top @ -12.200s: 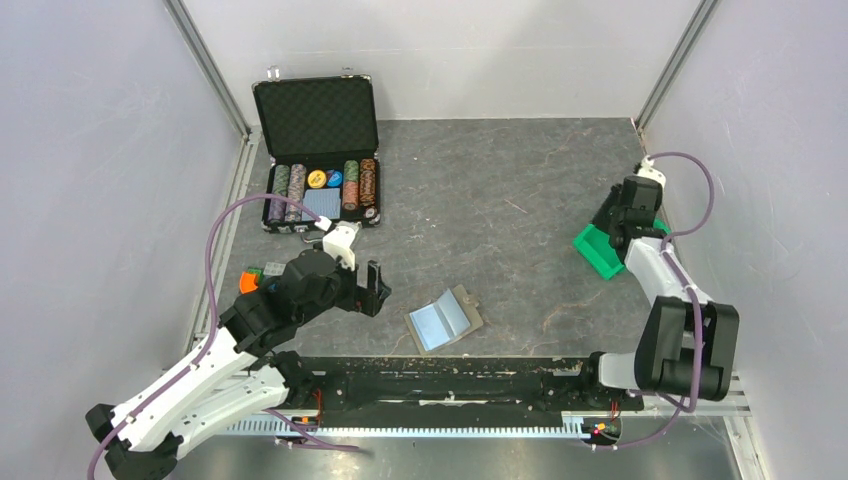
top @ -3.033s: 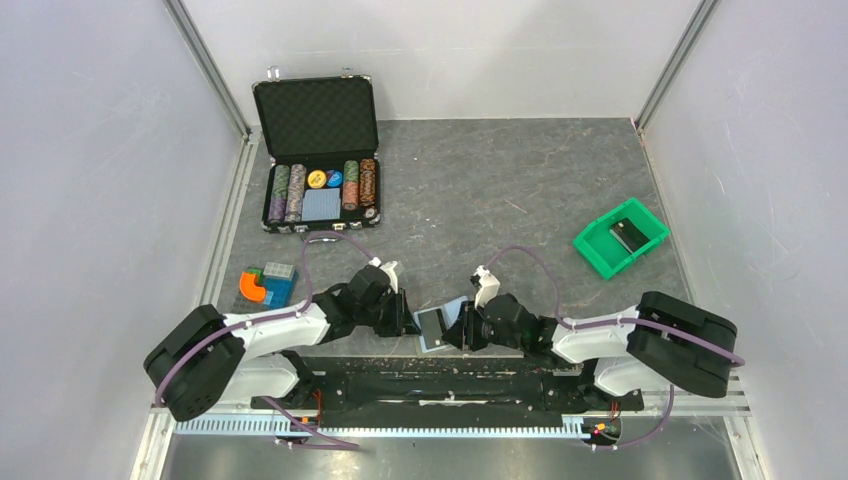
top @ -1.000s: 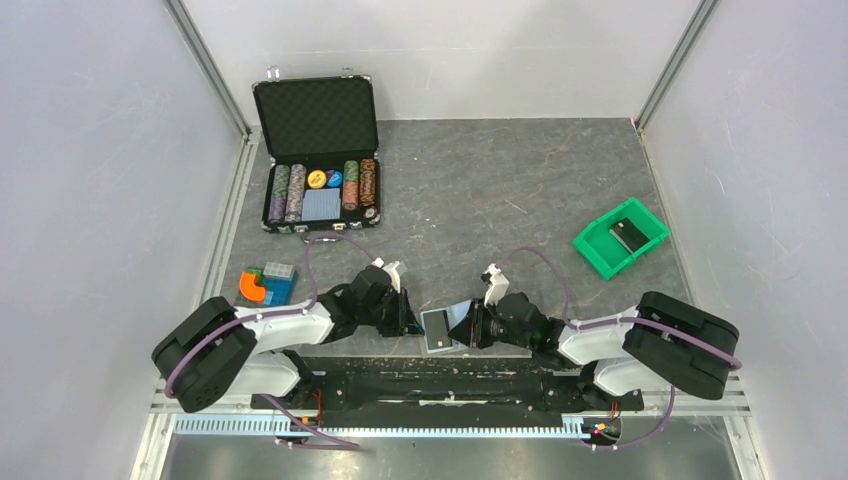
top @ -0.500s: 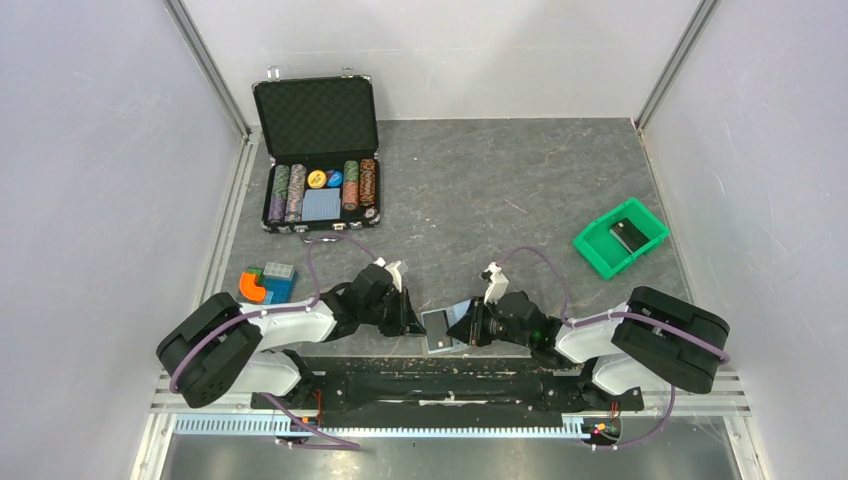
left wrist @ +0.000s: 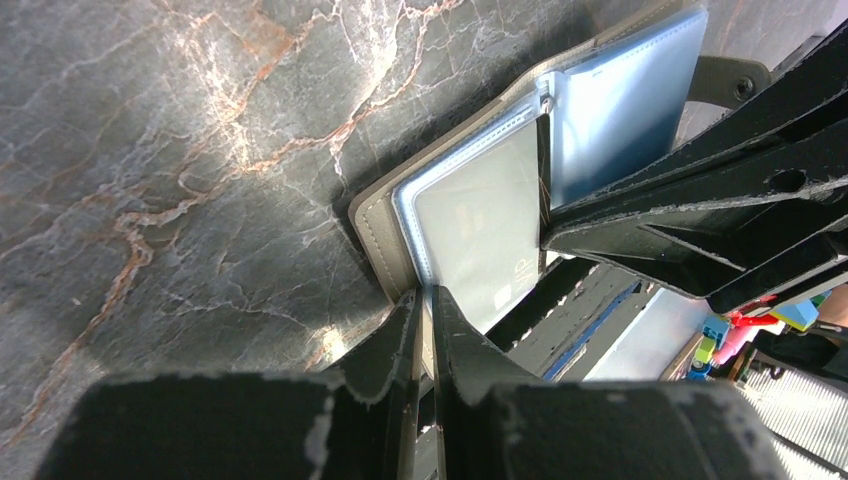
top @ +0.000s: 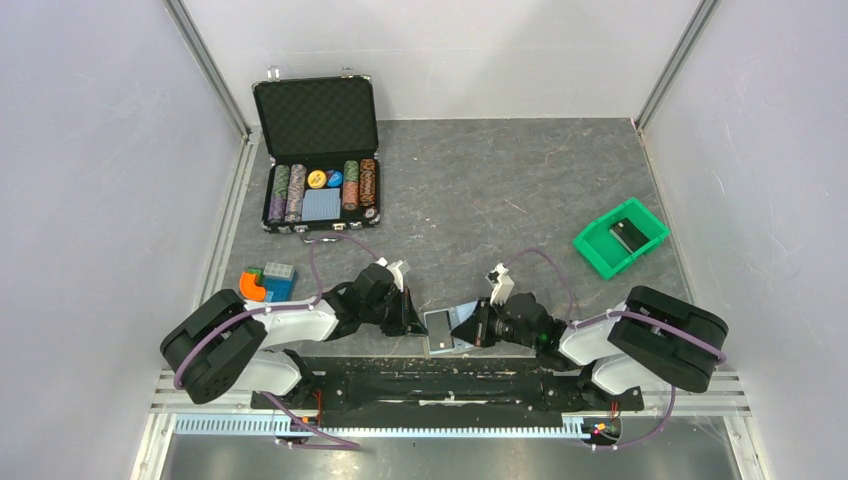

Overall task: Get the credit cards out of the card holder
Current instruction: Remove the credit card from the card holder.

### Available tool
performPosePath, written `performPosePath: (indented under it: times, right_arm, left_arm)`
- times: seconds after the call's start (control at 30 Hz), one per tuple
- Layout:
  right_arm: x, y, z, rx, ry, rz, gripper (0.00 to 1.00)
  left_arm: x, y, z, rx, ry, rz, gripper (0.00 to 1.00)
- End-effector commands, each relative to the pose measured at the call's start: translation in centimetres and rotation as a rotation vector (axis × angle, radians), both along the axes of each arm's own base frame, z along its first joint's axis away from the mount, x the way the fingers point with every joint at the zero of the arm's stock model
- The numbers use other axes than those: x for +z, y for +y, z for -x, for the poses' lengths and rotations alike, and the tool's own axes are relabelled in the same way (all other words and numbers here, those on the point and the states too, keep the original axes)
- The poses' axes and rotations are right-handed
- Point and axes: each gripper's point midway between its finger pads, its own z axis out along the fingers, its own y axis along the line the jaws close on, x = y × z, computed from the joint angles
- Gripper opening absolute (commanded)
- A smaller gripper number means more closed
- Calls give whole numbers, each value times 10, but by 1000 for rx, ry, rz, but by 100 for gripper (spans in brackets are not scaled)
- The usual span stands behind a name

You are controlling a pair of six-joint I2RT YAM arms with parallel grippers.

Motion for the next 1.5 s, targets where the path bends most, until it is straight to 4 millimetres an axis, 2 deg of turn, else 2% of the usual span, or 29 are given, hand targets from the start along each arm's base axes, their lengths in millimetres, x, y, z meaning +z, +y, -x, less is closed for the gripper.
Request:
performPosePath:
  times: [0.0, 0.47, 0.83, 0.97, 1.13, 1.2, 1.47]
  right_arm:
    - [22, 8, 0, 26, -32, -93, 0]
    - [8, -20, -11, -57, -53, 54, 0]
    - [14, -31, -16, -83, -76, 52, 0]
    - [16, -31, -15, -79, -75, 48, 0]
    - [13, -32, -13, -75, -67, 53, 0]
    - [13, -32, -13, -78, -67, 52, 0]
    - [16, -33, -14, -84, -76, 46, 0]
  left_arm:
    - [-24, 20, 7, 41, 47, -114, 14]
    - [-29, 28, 7, 54, 42, -163, 14]
    - [-24, 27, 5, 54, 37, -161, 15]
    - [-15, 24, 3, 55, 35, -150, 18]
    - [7, 16, -6, 66, -5, -115, 25]
    - [11, 17, -11, 69, -25, -131, 27]
    - [25, -2, -15, 30, -50, -105, 34]
